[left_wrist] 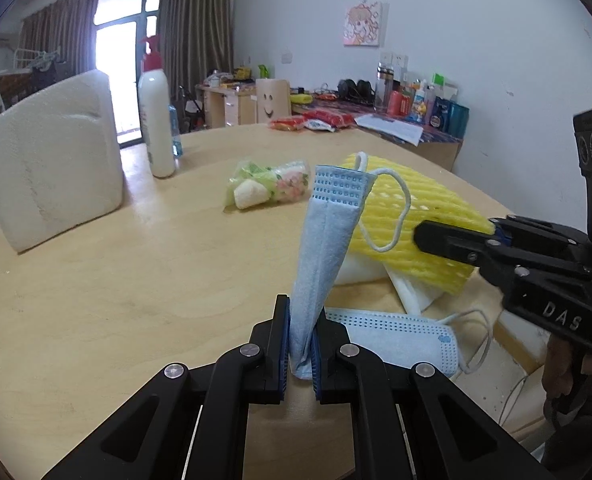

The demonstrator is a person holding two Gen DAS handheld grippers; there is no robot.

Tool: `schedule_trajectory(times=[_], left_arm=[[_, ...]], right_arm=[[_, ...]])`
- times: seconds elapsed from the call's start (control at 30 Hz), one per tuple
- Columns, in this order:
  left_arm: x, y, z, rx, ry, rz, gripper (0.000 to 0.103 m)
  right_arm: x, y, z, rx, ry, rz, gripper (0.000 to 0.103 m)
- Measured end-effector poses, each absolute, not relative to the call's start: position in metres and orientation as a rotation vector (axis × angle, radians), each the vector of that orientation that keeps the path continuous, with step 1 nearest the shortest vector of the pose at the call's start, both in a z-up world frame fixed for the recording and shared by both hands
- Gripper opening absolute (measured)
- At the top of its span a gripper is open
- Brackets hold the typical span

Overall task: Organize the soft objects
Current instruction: 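Grasp the yellow foam net with the right tool while the left lifts the mask, then carry the mask and yellow net with both tools over the white foam box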

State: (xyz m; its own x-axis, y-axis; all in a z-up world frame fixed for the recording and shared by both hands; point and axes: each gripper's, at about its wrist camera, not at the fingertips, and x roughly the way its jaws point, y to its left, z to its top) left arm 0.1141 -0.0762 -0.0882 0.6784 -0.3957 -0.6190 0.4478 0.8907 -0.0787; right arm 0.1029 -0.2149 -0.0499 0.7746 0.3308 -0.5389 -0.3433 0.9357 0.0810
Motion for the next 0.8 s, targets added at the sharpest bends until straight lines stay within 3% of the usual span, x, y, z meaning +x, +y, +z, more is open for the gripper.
schedule_trajectory(times=[0.43,0.8], left_arm=[[0.097,-0.054,-0.052,0.049,0.543,-0.41,0.009],[0.055,-0.035,0.0,0.039,0.325,-0.326,0.009]], right_arm=[[0.088,-0.218,-0.016,0.009,0.463,0.351,0.019],[0.056,-0.215,0.023,0.017,0.305,0.335,0.019]])
